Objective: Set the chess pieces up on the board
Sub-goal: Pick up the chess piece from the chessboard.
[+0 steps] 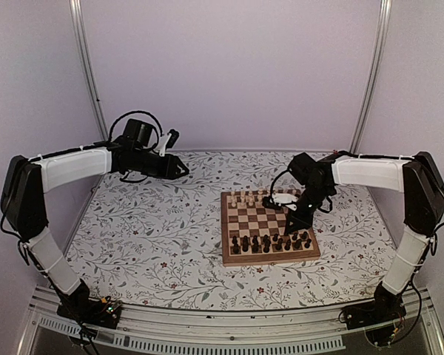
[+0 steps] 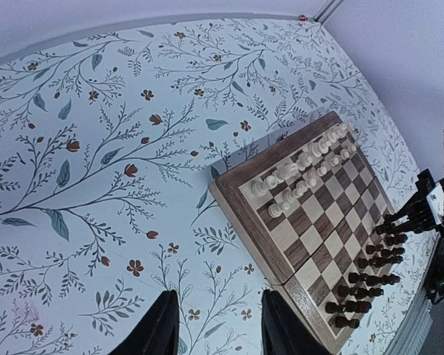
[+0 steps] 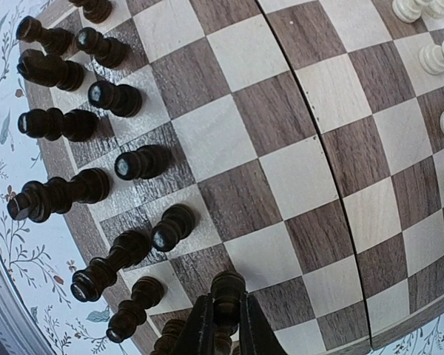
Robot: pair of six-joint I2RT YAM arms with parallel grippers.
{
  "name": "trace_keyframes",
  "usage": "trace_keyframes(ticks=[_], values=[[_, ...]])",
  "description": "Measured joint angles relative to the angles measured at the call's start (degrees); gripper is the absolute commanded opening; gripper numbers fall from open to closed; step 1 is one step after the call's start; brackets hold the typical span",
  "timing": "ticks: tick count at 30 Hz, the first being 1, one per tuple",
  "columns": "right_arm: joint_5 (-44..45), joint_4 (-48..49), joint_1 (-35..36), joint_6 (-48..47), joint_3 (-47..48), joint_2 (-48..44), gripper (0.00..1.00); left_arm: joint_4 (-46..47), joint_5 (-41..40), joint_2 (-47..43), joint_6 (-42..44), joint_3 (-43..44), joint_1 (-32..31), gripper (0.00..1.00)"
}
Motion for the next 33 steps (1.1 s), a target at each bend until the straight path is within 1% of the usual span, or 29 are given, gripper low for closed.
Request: trace_keyframes(ticks=[16,25,33], values=[[-1.5,-0.6,1.2,-0.4,-1.1,-0.1,0.12,-0.3,0.4,0.1,0.0,0.1,0.0,0.42],[-1.3,-0.6,1.4,-0.3,-1.1,-0.1,0.22,-0.5,0.4,0.1,0.0,0.2,0.0,0.43],[-1.0,-0.6,1.4,-0.3,-1.1,-0.1,0.25,-0.5,0.5,0.2,0.0,0.2,0.0,0.43]])
